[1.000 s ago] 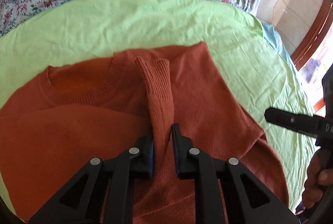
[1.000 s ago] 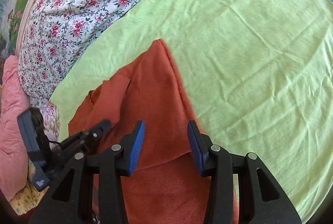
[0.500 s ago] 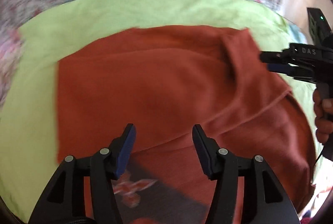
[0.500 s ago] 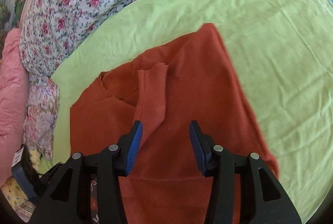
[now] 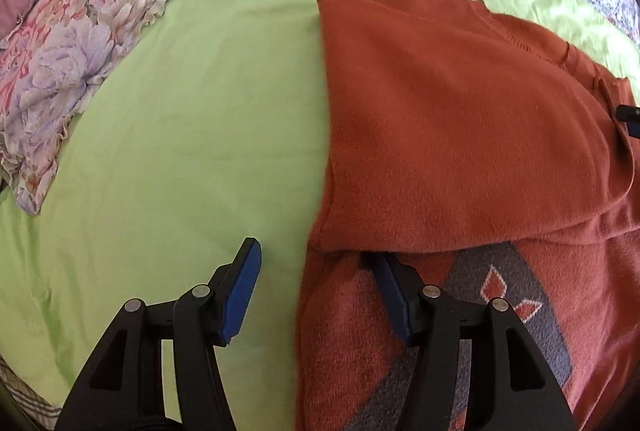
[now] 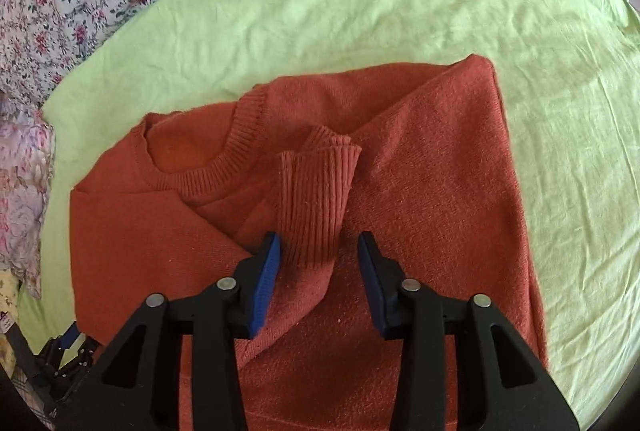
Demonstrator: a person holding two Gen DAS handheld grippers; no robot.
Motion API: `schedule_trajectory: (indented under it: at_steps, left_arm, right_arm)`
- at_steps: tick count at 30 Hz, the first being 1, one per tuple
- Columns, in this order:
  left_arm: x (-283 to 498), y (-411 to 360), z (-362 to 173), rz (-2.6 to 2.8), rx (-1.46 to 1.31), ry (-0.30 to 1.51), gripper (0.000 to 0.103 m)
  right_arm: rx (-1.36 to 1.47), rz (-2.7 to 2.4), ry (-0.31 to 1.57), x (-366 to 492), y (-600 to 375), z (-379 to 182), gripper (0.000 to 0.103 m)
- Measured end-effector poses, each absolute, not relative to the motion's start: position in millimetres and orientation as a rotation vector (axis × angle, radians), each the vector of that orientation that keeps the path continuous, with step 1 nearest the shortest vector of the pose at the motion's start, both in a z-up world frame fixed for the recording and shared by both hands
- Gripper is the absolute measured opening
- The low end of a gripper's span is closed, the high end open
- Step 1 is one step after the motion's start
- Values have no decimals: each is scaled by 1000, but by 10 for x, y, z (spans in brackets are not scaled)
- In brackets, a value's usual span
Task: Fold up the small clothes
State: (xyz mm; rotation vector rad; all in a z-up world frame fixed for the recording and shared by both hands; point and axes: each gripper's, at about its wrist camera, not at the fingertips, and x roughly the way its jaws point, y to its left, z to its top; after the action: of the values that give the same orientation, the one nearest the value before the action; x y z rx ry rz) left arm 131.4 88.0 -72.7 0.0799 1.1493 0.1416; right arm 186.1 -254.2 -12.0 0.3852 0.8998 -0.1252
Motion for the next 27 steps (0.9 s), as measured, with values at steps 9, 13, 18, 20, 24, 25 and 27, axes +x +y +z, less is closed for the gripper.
schedule_trajectory:
  at_steps: [9,13,18,20,24,25,27]
  left_arm:
    - [1346,818,-688,164,91,1145,59]
    - [1380,867,-673,189,58,1146,58]
    - [1387,1009,-680,190,-31,1150,58]
    - [1384,993,-688,189,-28,1149,58]
    - [1393,972,-689,189,-20,1155,58]
    - [1391,981,-686,186,-28,1157,58]
    - [1389,1012,-678,179,-44,1162,58]
  right_arm:
    - [384,-178,909,1945,-2380,-17,70]
    - [332,-267,951,2043,-2409,-173,20]
    - [567,-109,609,1379,-2807,310,14]
    - [598,-104,565,1154,-2908,287,14]
    - [678,-86,701,1093,-2988,-201,18]
    - [737,-87,736,1064,-3030,-329,18]
    - [793,-101,738,969,-3089,-416,25]
